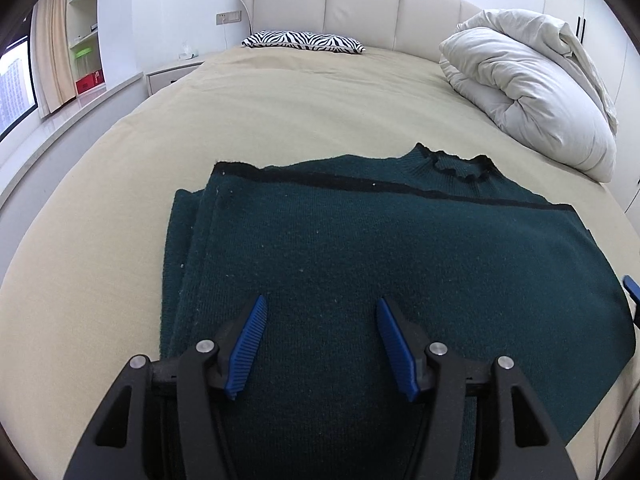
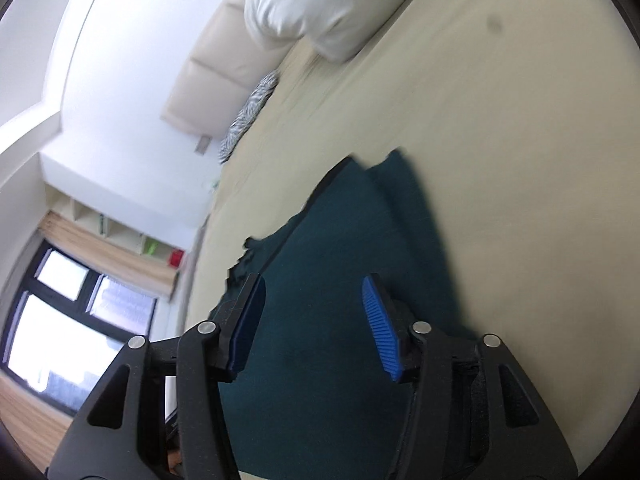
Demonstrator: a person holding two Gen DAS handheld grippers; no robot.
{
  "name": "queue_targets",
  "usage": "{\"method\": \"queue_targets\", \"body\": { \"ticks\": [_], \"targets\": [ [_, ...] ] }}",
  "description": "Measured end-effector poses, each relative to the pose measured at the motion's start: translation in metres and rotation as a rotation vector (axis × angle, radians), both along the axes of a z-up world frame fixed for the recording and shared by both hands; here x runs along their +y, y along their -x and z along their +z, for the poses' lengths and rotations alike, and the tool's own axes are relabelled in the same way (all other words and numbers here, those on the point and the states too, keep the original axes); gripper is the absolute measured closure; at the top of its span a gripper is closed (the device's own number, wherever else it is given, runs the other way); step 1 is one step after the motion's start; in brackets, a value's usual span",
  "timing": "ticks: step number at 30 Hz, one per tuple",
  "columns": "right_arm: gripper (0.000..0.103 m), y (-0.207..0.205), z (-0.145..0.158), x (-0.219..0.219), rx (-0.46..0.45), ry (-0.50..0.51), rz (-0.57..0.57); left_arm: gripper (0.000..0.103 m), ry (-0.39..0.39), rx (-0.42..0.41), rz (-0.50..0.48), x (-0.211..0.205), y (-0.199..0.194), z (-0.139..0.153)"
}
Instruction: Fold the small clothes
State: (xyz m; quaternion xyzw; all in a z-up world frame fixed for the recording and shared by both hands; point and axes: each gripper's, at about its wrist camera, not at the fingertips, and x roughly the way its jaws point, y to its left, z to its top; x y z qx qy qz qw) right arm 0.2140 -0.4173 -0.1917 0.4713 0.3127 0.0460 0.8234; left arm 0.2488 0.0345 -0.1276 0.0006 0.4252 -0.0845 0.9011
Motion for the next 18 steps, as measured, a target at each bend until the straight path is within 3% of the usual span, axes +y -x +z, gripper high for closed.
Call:
{"method": "queue_targets", "body": {
  "ticks": [3,7,10,12,14,18],
  "targets": [
    [0.047,0.014,0.006,0.032,-0.043,-0.084,0.11,0.042,0.002,0.001,0.001,0.0,0.0,0.0],
    [0.046,0.011,0.006,0.116,-0.023,-0.04,0.374,0.042,0.004,0.002,-0.002,0.0,0.0,0.0],
    [0.046,-0.004,-0.012,0.156,0.038,-0.016,0.502,0.042,0.016,0.005,-0.006,0.003,0.004,0.002],
    [0.05,-0.009,-0.03,0.154,0.09,-0.033,0.474,0.042,0.021,0.007,-0.007,0.005,0.011,0.005],
    [0.054,-0.004,-0.038,0.135,0.07,-0.101,0.418,0.042,0.019,0.011,-0.008,0.007,0.023,0.01],
    [0.052,0.024,-0.035,0.079,0.07,-0.048,0.253,0.043,0.058,0.013,-0.007,0.014,0.044,0.014]
  ]
}}
